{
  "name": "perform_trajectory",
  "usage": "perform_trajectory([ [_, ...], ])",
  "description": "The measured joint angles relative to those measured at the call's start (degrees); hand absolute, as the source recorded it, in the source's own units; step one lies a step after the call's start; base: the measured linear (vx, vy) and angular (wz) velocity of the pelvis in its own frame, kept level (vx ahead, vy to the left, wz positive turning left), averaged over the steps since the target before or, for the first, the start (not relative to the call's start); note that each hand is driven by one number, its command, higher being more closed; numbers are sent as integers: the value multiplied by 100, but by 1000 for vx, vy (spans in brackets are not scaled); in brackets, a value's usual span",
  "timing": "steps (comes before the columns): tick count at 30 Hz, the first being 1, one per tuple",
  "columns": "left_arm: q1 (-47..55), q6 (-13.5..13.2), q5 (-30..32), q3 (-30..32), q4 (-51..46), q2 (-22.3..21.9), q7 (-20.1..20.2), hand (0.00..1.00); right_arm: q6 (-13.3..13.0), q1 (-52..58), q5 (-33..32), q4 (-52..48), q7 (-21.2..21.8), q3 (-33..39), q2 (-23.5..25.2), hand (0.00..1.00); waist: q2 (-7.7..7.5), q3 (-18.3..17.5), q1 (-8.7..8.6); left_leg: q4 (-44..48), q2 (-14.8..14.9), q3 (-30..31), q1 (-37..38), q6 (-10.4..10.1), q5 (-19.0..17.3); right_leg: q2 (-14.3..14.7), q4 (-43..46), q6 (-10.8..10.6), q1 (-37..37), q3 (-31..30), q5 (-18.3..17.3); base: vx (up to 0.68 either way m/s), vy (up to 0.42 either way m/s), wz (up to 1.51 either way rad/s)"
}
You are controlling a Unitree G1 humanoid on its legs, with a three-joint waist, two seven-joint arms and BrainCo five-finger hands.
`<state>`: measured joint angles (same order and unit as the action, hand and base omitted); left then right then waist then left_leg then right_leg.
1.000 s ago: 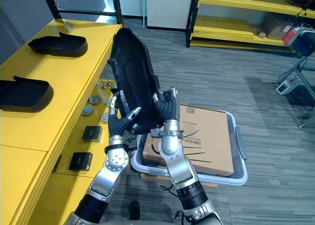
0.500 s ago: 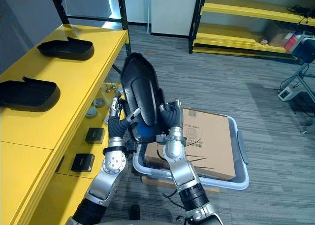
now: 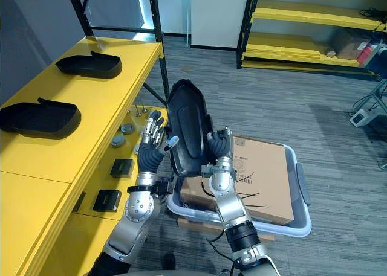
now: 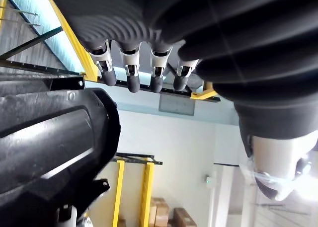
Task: Walk over and take plastic housings, then place them on the shelf
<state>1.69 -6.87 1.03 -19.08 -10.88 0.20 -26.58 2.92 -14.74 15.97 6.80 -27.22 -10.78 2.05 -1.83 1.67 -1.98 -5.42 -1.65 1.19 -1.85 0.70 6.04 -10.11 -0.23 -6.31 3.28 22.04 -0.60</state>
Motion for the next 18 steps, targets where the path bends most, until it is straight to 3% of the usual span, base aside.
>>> perform_trajectory([
  [9,-3,400,386,412,67,-10,-371,0,-185,109,-13,-739,179,-282,131,100,-13,-7,-6,-5,31,-135,32,-6,-5,11,-8,8,-14,-97,10,6,1,-5],
  [18,-69,603,427,316,500,-16,-354,0,-270,213,-246,-834,505,-904,91,100,-26,-15,-26,-15,70,-250,41,-10,-7,43,-27,23,-58,-210,33,-8,-2,-6],
])
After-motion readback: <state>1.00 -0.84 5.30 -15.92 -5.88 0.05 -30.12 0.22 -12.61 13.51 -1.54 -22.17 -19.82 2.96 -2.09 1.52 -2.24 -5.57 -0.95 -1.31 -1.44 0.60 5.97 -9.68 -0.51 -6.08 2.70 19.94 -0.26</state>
